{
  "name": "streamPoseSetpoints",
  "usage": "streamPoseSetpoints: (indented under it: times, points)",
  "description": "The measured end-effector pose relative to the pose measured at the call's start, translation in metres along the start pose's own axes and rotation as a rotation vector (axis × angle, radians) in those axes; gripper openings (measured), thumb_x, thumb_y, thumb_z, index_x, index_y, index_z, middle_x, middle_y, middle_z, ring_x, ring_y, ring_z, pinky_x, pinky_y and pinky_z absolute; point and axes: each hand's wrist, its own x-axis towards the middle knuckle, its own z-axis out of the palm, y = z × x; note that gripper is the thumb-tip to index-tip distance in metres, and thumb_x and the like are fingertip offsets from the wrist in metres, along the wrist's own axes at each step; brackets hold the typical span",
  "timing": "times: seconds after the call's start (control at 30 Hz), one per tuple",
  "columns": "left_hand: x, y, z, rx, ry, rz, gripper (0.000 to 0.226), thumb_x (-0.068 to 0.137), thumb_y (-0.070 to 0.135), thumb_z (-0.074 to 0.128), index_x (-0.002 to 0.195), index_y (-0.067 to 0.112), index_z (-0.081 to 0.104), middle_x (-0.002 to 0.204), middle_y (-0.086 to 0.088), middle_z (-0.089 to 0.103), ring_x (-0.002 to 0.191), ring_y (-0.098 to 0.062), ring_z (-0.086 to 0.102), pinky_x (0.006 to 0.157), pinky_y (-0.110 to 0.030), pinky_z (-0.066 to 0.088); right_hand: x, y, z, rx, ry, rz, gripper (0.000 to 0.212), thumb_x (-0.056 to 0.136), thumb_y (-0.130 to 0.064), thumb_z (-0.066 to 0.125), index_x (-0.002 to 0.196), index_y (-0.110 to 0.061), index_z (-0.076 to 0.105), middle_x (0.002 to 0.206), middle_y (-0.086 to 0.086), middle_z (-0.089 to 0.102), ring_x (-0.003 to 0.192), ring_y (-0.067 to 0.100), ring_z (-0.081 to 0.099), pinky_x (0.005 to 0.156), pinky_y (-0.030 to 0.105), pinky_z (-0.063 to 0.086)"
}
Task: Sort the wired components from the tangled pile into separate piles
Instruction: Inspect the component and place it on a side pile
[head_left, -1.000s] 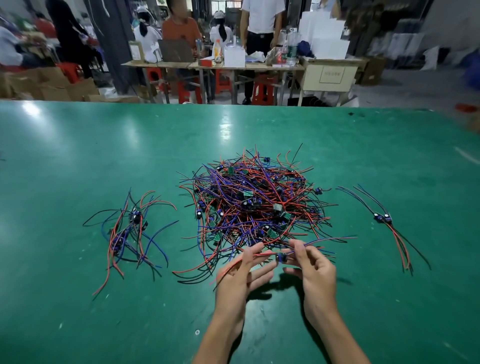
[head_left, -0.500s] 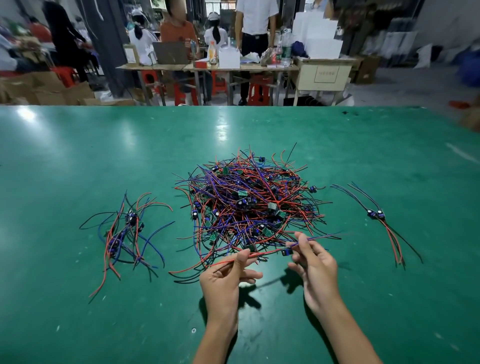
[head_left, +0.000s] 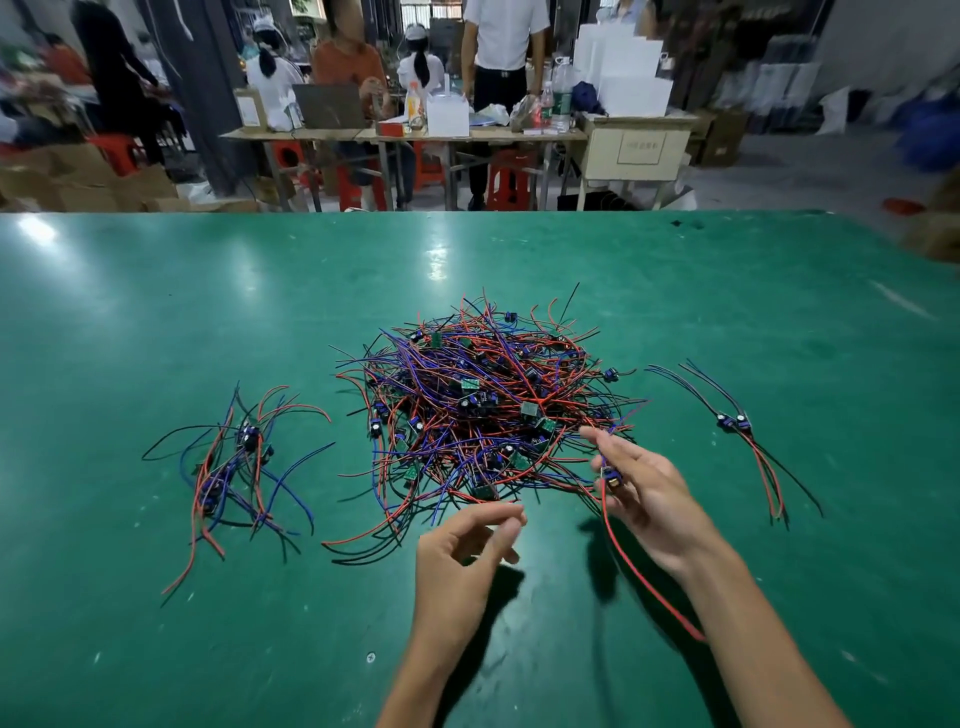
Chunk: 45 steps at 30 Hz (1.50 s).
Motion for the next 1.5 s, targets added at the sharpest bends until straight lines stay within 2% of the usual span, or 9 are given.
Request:
streamPoseSetpoints:
  times: [0.13,0.27,0.47,0.63,0.8,0.87,1.07,1.23,1.5]
  points:
    - [0.009,0.014,0.011,-0.095,-0.197,-0.185,0.029,0.100,0.039,0.057,0.106,0.020,0.079,0.099,-0.011,0.078,0.076,-0.026,0.075,0.067,-0.025,0.058,-0.006,0.002,0.009,-0.232,-0.107,-0.049,0.026,0.085,-0.033,0.072,0.102,-0.015,0.080,0.076,0.004,0.069,0.061,0.010,0.061,0.050,0.018,0.051]
    - [0.018,0.013,0.027,-0.119,-0.257,-0.261,0.028,0.096,0.036,0.059,0.102,0.016,0.078,0.097,-0.013,0.078,0.080,-0.028,0.076,0.070,-0.026,0.060,-0.007,0.022,0.026,-0.340,-0.097,-0.135,0.011,0.093,-0.018,0.071,0.091,-0.013,0.080,0.090,0.007,0.077,0.065,0.012,0.065,0.052,0.019,0.053]
    - [0.018,0.005,0.022,-0.186,-0.248,-0.294,0.023,0.102,0.022,0.056,0.112,0.016,0.077,0.092,-0.016,0.077,0.074,-0.026,0.075,0.063,-0.022,0.058,-0.006,0.047,0.029,-0.463,0.091,-0.280,0.009,0.091,-0.026,0.074,0.090,-0.027,0.083,0.106,0.003,0.071,0.093,0.049,0.063,0.073,0.052,0.063]
    - [0.019,0.006,0.021,-0.199,-0.227,-0.339,0.022,0.101,0.020,0.058,0.103,0.011,0.078,0.084,-0.014,0.075,0.070,-0.027,0.074,0.059,-0.024,0.058,-0.009,0.058,0.035,-0.354,0.068,-0.244,0.024,0.101,-0.019,0.060,0.094,-0.023,0.082,0.106,0.010,0.062,0.077,0.005,0.068,0.065,0.018,0.054]
    - [0.022,0.004,0.026,-0.160,-0.164,-0.344,0.025,0.100,0.013,0.058,0.089,0.012,0.080,0.078,-0.008,0.073,0.064,-0.024,0.073,0.055,-0.027,0.060,-0.008,0.067,0.040,-0.381,0.099,-0.227,0.032,0.103,-0.007,0.052,0.090,-0.019,0.079,0.096,0.000,0.078,0.088,0.012,0.069,0.083,0.030,0.053]
    - [0.022,0.003,0.027,-0.131,-0.153,-0.346,0.024,0.099,0.011,0.060,0.087,0.007,0.079,0.074,-0.006,0.071,0.060,-0.021,0.072,0.055,-0.028,0.060,-0.005,0.072,0.044,-0.357,0.168,-0.211,0.032,0.103,-0.007,0.051,0.087,-0.019,0.076,0.091,0.002,0.077,0.085,0.016,0.069,0.079,0.037,0.055]
    - [0.021,0.011,0.028,-0.107,-0.193,-0.389,0.023,0.097,0.010,0.060,0.087,0.004,0.079,0.077,-0.014,0.075,0.058,-0.025,0.073,0.049,-0.025,0.057,0.007,0.062,0.047,-0.311,0.347,-0.148,0.031,0.097,-0.024,0.049,0.082,-0.030,0.075,0.058,-0.010,0.057,0.048,0.009,0.049,0.042,0.022,0.040]
    - [0.017,0.017,0.025,-0.098,-0.244,-0.413,0.021,0.099,0.013,0.059,0.091,0.004,0.077,0.089,-0.018,0.077,0.061,-0.025,0.074,0.049,-0.022,0.054,0.027,0.032,0.042,-0.277,0.443,-0.167,0.031,0.098,-0.016,0.045,0.086,-0.019,0.074,0.093,0.002,0.076,0.039,0.008,0.044,0.034,0.020,0.030]
    - [0.014,0.020,0.019,-0.092,-0.308,-0.383,0.021,0.100,0.015,0.059,0.091,0.009,0.077,0.095,-0.015,0.078,0.067,-0.022,0.076,0.056,-0.021,0.055,0.032,0.015,0.035,0.064,0.246,0.089,0.021,0.099,-0.019,0.047,0.102,-0.009,0.065,0.101,0.007,0.076,0.042,0.006,0.031,0.033,0.018,0.021]
